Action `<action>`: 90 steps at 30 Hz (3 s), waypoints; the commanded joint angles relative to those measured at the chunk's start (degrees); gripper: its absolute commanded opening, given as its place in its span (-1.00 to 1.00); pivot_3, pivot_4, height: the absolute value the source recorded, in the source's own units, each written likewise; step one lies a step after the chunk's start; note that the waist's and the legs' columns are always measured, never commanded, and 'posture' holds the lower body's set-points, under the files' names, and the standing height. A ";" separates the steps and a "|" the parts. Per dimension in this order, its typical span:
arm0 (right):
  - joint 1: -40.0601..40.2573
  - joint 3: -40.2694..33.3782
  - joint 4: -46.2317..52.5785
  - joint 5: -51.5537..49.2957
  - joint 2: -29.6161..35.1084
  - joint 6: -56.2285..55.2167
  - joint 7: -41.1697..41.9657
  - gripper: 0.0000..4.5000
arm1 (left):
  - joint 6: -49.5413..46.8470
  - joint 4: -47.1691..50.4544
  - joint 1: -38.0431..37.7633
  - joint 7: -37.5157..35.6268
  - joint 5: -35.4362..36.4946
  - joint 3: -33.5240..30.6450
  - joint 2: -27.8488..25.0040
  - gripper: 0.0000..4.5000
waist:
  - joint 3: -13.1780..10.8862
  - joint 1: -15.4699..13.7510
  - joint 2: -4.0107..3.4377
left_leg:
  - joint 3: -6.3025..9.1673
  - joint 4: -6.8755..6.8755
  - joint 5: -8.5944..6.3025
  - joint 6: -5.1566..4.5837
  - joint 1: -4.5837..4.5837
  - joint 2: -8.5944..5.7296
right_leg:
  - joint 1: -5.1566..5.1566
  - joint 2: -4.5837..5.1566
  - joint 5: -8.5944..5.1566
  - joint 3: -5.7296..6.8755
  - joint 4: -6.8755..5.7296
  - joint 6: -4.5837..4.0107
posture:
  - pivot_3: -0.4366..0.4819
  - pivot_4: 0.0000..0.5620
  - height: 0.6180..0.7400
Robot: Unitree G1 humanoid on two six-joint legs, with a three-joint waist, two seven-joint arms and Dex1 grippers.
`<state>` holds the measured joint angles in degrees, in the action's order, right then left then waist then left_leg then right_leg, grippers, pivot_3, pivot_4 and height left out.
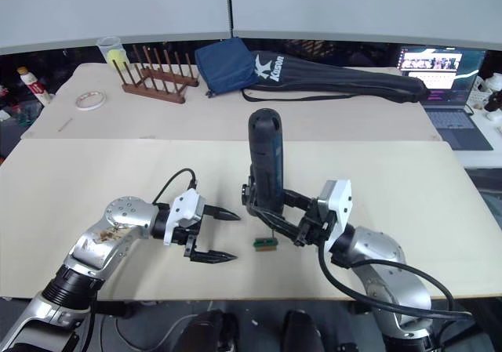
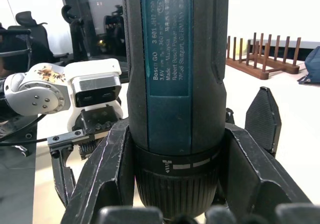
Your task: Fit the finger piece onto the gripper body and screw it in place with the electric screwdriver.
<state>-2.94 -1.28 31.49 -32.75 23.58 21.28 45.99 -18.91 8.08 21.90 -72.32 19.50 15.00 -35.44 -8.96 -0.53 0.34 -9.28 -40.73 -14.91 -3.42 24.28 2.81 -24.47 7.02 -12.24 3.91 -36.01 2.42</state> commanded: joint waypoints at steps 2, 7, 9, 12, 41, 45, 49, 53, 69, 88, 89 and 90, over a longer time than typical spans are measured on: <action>0.09 -0.58 1.42 -0.62 -0.29 -3.32 0.05 -0.15 | 0.74 0.62 0.95 0.11 0.12 -0.43 0.26 1.00 | 0.00 0.00 0.00 | 0.00 0.00 0.00 0.00 0.00 0.00 | 0.00 0.00 0.00 0.00 0.00 0.00 | -0.05 -0.47 1.00; 0.07 -1.05 1.87 -1.60 0.11 -3.14 -0.04 -0.15 | 0.72 0.69 0.98 0.18 0.11 -0.52 0.19 1.00 | 0.00 0.01 0.00 | 0.00 0.00 0.00 0.00 0.00 0.00 | 0.00 0.00 0.00 0.00 0.00 0.00 | -0.05 -0.47 1.00; 0.38 -1.08 2.50 -2.56 0.60 -2.52 0.48 -0.15 | 0.70 0.71 1.01 0.20 0.08 -0.53 0.15 1.00 | 0.00 0.00 0.00 | 0.00 0.00 0.00 0.00 0.00 0.00 | 0.00 0.00 0.00 0.00 0.00 0.00 | -0.05 -0.47 1.00; 0.83 -0.90 2.96 -3.02 1.13 -2.64 0.97 -0.15 | 0.71 0.70 1.03 0.27 0.03 -0.49 0.17 1.00 | 0.00 -0.02 0.00 | 0.00 0.00 0.00 -0.01 0.00 0.00 | 0.00 0.00 0.00 0.00 0.01 0.00 | -0.05 -0.47 1.00; -1.03 -0.82 1.83 -1.95 0.85 -4.16 -1.75 -0.15 | 0.55 1.27 0.68 0.34 -0.13 -0.45 -0.03 1.00 | 0.00 -0.02 0.00 | 0.00 -0.01 -0.01 -0.02 0.00 0.00 | 0.01 0.00 0.00 0.00 0.00 0.00 | -0.05 -0.47 1.00; -1.18 -1.02 1.93 -2.25 0.95 -3.97 -2.19 -0.15 | 0.44 1.47 0.51 0.45 -0.14 -0.44 -0.10 1.00 | 0.00 -0.03 0.00 | 0.00 -0.01 -0.01 -0.02 0.00 0.00 | 0.01 0.00 0.00 0.00 0.00 0.00 | -0.05 -0.47 1.00; -0.82 -1.13 1.55 -2.20 1.73 -4.08 -1.70 -0.15 | 0.49 1.42 0.56 0.48 -0.14 -0.47 -0.09 1.00 | 0.00 -0.03 0.00 | 0.00 -0.01 -0.01 -0.02 0.00 0.00 | 0.01 0.00 0.00 0.00 0.00 0.00 | -0.05 -0.47 1.00; -0.15 -0.84 1.79 -2.36 2.22 -4.23 -1.52 -0.15 | 0.55 1.23 0.73 0.47 -0.15 -0.47 -0.02 1.00 | 0.00 -0.03 0.00 | 0.00 -0.01 -0.01 -0.02 0.00 0.00 | 0.01 0.00 0.00 0.00 0.00 0.00 | -0.05 -0.47 1.00; -0.10 -0.16 1.55 -1.73 2.21 -4.34 -1.98 -0.15 | 0.68 1.11 0.76 0.66 -0.18 -0.41 0.23 1.00 | 0.00 -0.03 0.00 | 0.00 -0.01 -0.01 -0.02 0.00 0.00 | 0.01 0.00 0.00 0.00 0.00 0.00 | -0.05 -0.47 1.00; 2.20 0.61 -0.12 0.13 1.36 -8.19 -0.08 -0.15 | 0.86 0.62 1.07 0.69 -0.27 -0.40 0.20 1.00 | 0.00 -0.04 0.01 | 0.00 -0.01 -0.01 -0.02 -0.02 0.00 | 0.03 0.00 0.00 0.00 0.00 0.00 | -0.05 -0.47 1.00; 2.13 0.68 0.00 0.20 1.36 -8.40 -0.08 -0.15 | 0.84 0.60 1.08 0.71 -0.26 -0.41 0.21 1.00 | 0.00 -0.04 0.01 | 0.01 -0.01 -0.01 -0.02 -0.01 0.00 | 0.03 0.00 0.00 0.00 0.00 0.00 | -0.05 -0.47 1.00; 2.01 0.78 0.19 0.23 1.37 -8.44 -0.15 -0.15 | 0.87 0.49 1.10 0.71 -0.28 -0.44 0.21 1.00 | 0.00 -0.03 0.01 | 0.01 -0.01 -0.01 -0.02 -0.01 0.00 | 0.03 0.01 0.00 0.00 0.01 0.00 | -0.05 -0.47 1.00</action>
<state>-0.74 -0.36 30.04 -32.25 25.26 14.96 45.59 -18.91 8.07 22.11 -71.53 19.11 14.99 -35.45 -8.95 -0.56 0.35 -9.28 -40.74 -14.92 -3.44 24.27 2.81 -24.44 7.03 -12.24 3.91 -36.00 2.42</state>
